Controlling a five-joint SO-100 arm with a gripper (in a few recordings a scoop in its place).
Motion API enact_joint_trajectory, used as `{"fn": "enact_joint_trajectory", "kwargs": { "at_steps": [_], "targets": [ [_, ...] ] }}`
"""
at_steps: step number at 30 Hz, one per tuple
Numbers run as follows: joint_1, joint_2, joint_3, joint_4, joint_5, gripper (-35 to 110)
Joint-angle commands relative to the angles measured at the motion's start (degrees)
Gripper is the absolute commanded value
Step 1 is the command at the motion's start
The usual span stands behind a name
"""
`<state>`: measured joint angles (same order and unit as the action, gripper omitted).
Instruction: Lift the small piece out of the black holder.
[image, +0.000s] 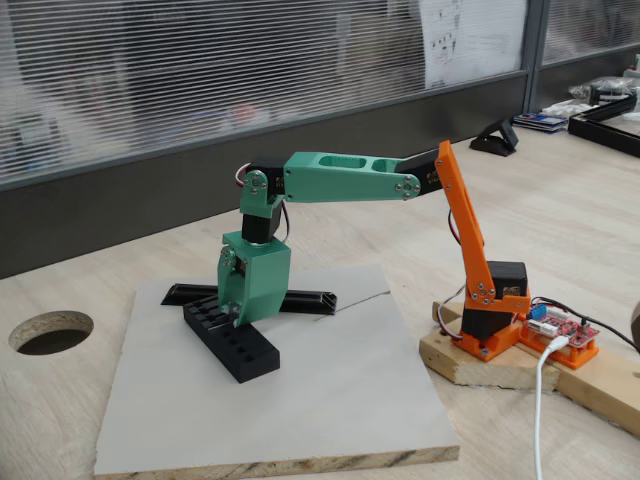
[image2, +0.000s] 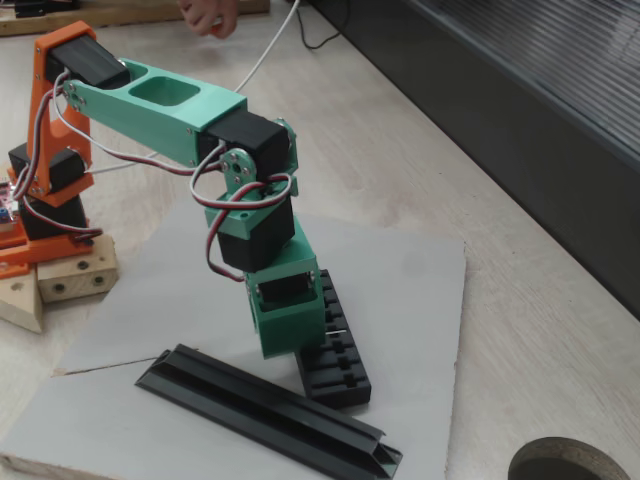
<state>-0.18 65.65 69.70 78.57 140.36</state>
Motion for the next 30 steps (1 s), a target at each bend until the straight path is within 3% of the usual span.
{"fn": "enact_joint_trajectory", "kwargs": {
  "at_steps": [1,23,30],
  "targets": [
    [-1.41,1.67,-0.79,0.79,0.79,29],
    [-1.41,5.19,0.0,0.88,0.88,28],
    [-1.23,5.27,0.0,0.79,0.79,14]
  ]
}}
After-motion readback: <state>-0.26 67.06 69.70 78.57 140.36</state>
